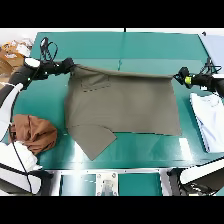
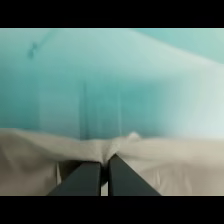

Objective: Fold the shirts.

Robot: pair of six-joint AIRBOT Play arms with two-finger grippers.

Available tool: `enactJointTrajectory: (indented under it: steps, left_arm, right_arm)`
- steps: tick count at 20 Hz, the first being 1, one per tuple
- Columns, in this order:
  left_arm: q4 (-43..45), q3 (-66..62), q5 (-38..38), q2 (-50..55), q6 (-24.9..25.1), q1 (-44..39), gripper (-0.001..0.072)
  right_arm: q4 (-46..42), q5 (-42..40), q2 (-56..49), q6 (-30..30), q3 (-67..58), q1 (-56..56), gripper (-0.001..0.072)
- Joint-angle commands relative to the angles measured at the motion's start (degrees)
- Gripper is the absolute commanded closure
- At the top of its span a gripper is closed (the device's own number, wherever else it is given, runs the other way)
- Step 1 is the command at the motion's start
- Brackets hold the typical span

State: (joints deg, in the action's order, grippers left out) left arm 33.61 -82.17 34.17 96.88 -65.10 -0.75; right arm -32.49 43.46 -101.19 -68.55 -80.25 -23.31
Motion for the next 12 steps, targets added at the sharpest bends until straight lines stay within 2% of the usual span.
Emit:
enactJointTrajectory:
  steps: [1, 7, 10, 12]
  left_arm:
    - [-1.31, -3.34, -3.74, 0.92, 1.11, 0.07, 0.0678]
    - [-1.31, -9.62, -3.58, 0.90, 1.07, 0.07, 0.0678]
    - [-0.13, -9.55, -0.02, 1.51, 1.07, 0.07, 0.0679]
    - [5.42, -9.53, 4.70, 1.53, -1.29, 0.07, 0.0679]
  right_arm:
    - [0.59, -0.13, -2.54, 0.02, -7.28, 0.13, 0.0697]
    - [0.57, -0.20, -2.62, 0.07, -12.66, 0.35, 0.0698]
    - [-0.07, 1.03, -3.23, 0.07, -12.63, 0.31, 0.0697]
    - [-3.15, 4.74, -3.61, 0.02, -12.09, 0.09, 0.0698]
